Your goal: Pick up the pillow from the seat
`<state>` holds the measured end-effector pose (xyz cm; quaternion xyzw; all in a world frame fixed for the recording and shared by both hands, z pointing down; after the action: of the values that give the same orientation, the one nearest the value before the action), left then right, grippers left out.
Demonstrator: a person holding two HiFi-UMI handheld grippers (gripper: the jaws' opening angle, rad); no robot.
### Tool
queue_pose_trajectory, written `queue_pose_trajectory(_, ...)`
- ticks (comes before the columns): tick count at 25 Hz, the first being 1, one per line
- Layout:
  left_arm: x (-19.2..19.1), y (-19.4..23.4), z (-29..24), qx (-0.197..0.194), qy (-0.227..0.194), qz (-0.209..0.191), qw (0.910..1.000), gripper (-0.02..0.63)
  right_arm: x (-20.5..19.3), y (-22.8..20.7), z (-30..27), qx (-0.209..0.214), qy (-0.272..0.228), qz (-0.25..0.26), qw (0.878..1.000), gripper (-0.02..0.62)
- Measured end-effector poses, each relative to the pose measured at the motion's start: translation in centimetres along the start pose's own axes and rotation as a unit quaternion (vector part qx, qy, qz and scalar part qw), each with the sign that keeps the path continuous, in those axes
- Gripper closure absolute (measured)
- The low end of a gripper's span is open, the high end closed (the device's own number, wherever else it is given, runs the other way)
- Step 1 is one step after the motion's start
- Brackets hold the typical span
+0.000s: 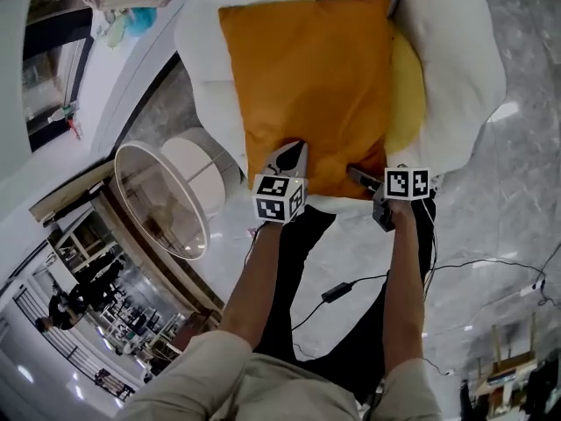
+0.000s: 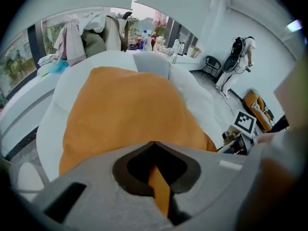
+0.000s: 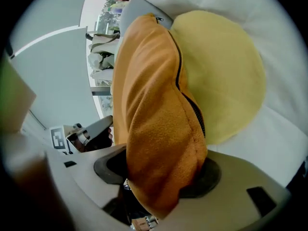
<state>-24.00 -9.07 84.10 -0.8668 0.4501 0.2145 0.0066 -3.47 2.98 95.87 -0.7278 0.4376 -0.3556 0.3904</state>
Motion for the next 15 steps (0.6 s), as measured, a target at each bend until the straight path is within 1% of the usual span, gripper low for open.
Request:
queue_pose_trajectory(4,2.0,-2.2,1.7,-0.017,-0.009,-0.004,0.9998,0.597,-1.2,3.3,0.9,-0.037,-0.011,0.008,0.999,0.342)
queue_pose_trajectory(8,4.0,-4.0,3.9,-0.03,-0.014,0.0,0.9994,0.597,-1.6,7.0,2.3,-0.079,-0.015,0.02,0.997,0.356)
queue_pose_trajectory(15,6.0,-5.3,7.6,-0.04,-0.023,0.005,0.9989,0.597,-0.7,11.8,5.2,-0.158,-0.022,0.069,0.985,0.367)
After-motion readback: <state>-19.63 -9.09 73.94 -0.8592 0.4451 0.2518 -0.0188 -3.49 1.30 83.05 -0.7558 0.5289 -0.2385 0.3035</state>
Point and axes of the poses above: the fingertips, and each gripper's own axes: z backward along the fingers, y to its left, x out of its top, the point moved 10 cm from there along z, backward along the fingers, and after that the axes turned 6 degrees about y, right-handed, at the moved point
